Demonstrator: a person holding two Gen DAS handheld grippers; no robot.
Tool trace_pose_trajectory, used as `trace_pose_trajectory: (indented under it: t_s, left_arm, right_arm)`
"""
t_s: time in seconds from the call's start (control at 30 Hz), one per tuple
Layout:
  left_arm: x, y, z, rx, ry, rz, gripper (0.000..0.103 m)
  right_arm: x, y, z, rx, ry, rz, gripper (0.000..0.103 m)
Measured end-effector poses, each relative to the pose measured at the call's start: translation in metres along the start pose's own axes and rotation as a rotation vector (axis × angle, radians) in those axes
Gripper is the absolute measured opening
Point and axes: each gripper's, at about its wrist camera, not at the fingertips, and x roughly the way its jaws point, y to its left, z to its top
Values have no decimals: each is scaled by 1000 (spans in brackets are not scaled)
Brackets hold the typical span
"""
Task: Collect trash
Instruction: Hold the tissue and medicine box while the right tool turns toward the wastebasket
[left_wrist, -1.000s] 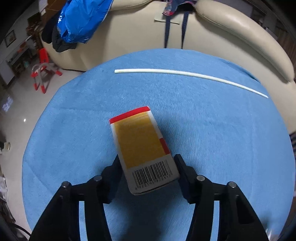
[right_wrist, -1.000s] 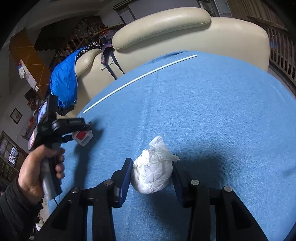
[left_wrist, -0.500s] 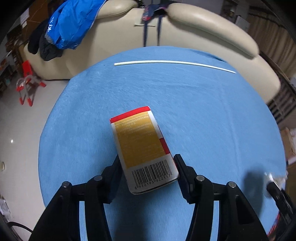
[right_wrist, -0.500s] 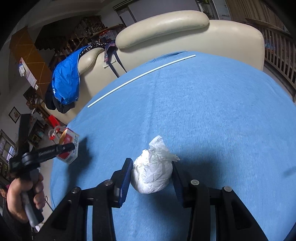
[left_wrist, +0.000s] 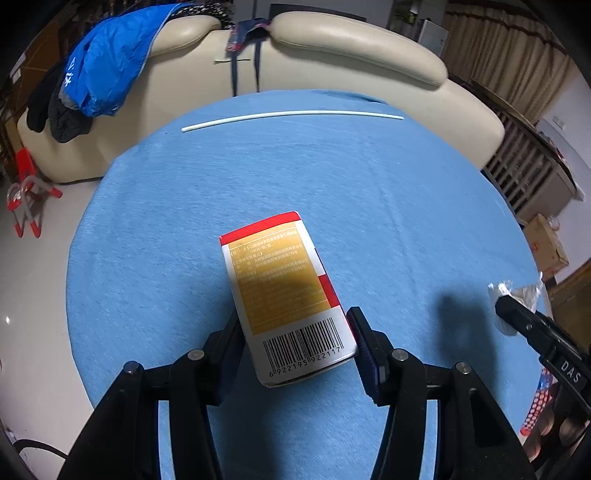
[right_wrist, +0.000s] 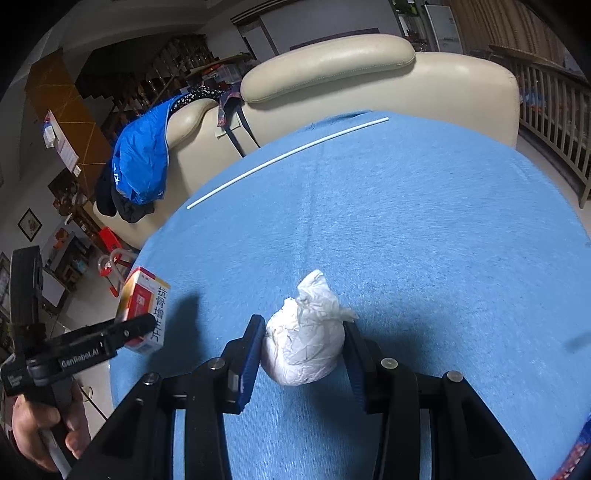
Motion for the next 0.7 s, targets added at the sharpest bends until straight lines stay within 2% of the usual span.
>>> trace_pose_trajectory:
  t_s: [0.37, 0.7]
  left_arm:
    - [-15, -40, -13, 70, -15, -54, 56]
    - [-18, -62, -17, 108, -20, -78, 56]
  right_arm:
    - [-24, -27, -12, 55, -25, -15, 44]
    - [-35, -48, -21, 102, -32, -25, 44]
